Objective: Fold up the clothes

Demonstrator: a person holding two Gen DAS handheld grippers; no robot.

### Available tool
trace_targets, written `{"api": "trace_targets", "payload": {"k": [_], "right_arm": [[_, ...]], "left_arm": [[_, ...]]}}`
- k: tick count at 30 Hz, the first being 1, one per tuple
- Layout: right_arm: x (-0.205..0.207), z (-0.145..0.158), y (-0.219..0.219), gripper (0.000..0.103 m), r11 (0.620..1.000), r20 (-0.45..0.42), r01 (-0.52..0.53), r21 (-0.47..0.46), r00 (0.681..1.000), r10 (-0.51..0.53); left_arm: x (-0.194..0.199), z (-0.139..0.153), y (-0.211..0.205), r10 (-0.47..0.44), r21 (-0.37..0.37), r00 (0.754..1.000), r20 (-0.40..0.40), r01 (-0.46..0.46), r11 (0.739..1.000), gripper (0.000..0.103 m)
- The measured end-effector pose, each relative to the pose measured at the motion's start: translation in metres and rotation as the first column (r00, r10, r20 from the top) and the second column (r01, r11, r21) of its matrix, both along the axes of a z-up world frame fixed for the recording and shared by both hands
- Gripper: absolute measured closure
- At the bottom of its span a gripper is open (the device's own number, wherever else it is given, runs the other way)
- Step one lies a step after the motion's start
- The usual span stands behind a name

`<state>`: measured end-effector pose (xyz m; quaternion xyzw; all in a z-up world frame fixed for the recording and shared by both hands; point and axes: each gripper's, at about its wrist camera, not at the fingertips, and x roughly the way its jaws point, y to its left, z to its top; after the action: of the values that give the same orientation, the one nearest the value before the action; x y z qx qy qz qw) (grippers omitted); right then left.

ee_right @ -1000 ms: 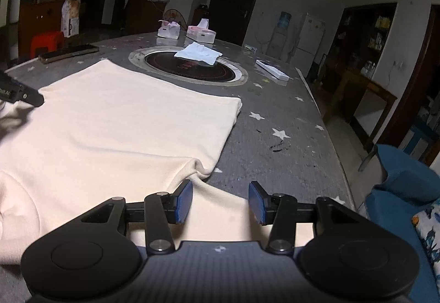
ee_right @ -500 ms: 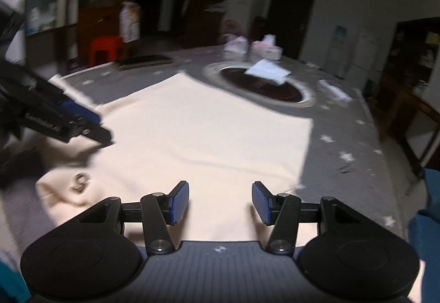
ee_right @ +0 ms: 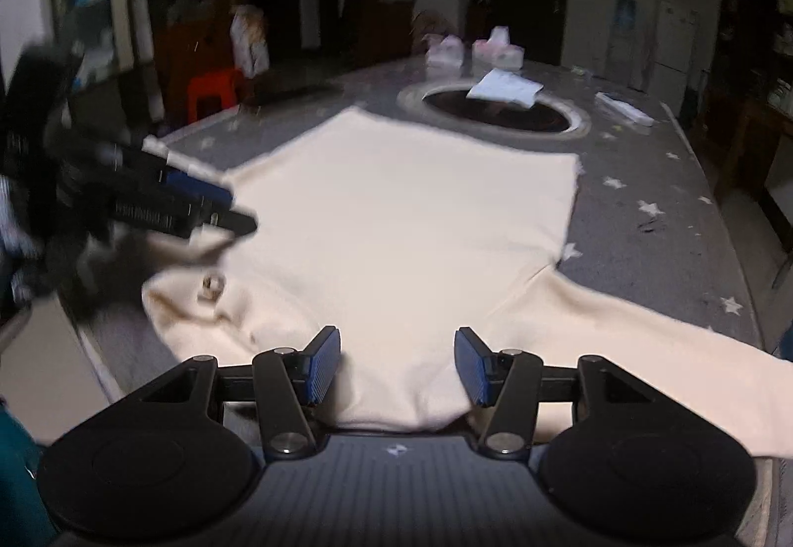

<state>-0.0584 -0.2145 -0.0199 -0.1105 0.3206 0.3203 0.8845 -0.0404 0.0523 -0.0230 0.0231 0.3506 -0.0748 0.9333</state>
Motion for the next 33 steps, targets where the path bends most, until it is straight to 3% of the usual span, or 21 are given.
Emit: {"api": "trace_targets", "payload": {"k": [5, 13, 20, 24, 27, 33], "right_arm": [[0.008, -0.006, -0.016, 0.051, 0.996, -0.052, 0.085, 0.017, 0.995, -0.084], [0.009, -0.003, -0.044, 0.05, 0.983, -0.066, 0.167, 0.07, 0.984, -0.163], [0.015, -0.004, -0.064, 0.05, 0.967, -0.08, 0.24, 0.092, 0.969, -0.233], [0.023, 0.0, -0.084, 0.051, 0.936, -0.079, 0.335, 0.112, 0.942, -0.327], [0.029, -0.004, -0.088, 0.053, 0.919, -0.065, 0.387, 0.071, 0.922, -0.383], [0.031, -0.014, -0.082, 0.053, 0.927, -0.024, 0.374, -0.018, 0.927, -0.374]], "left_arm": [[-0.001, 0.003, -0.002, 0.007, 0.003, 1.0, 0.002, -0.007, 1.0, 0.048], [-0.003, 0.02, -0.008, 0.014, -0.01, 0.999, 0.049, -0.014, 1.0, 0.046], [0.0, 0.028, -0.032, -0.063, -0.023, 0.995, 0.076, 0.065, 0.998, 0.046], [0.003, 0.03, -0.052, -0.129, -0.032, 0.988, 0.089, 0.132, 0.991, 0.047], [0.003, 0.028, -0.071, -0.192, -0.037, 0.977, 0.088, 0.196, 0.98, 0.047], [0.001, 0.019, -0.109, -0.325, -0.031, 0.943, 0.071, 0.328, 0.944, 0.048]]}}
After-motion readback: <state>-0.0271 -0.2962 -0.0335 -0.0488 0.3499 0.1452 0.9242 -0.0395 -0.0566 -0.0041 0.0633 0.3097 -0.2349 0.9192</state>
